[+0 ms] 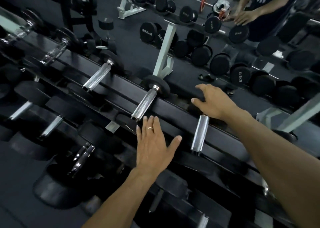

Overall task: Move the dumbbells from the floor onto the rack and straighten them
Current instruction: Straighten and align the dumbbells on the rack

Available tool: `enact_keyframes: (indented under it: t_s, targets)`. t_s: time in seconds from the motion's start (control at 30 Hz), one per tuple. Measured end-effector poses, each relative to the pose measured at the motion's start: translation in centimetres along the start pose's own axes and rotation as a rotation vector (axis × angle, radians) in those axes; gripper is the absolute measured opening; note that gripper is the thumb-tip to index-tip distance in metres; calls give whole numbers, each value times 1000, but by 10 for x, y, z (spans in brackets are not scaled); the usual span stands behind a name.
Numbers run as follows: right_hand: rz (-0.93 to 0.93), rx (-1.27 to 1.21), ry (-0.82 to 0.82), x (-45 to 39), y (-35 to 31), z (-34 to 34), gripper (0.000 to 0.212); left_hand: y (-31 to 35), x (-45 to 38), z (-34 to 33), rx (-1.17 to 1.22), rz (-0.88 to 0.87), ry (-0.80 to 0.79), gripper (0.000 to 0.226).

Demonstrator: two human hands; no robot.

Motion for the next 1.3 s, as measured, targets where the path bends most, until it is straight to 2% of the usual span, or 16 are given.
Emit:
enact_keyframes:
  t_s: [0.17, 0.27, 0.37, 0.5, 0.77, 1.3]
  targets:
    - [-61, -127, -17, 28, 54, -2, 67, 29, 43, -38, 66, 120, -67, 98]
    - [-45, -176, -62, 34, 70, -10, 69, 42, 66, -54, 125, 233, -76, 113]
    - [-18, -199, -76, 28, 76, -14, 60, 50, 80, -68, 212, 375, -64, 128]
    - [-11, -277, -99, 23, 83, -16, 40, 52, 80, -74, 197, 493, 12, 134]
    - [2, -329, -53, 24, 89, -18, 36, 51, 76, -75, 178, 473, 2, 133]
    - [-58, -297, 39, 38, 101, -14, 44, 45, 59, -75, 125, 384, -135, 128]
Point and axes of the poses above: each hand's wrist, its own x-axis away from the middle knuckle, its own z-axis out of the back of the hand, y = z × x, the point moved 9 cm from there along -x, towards the middle knuckle, and after that the axes turned 9 degrees about y, right-handed, at the moved point
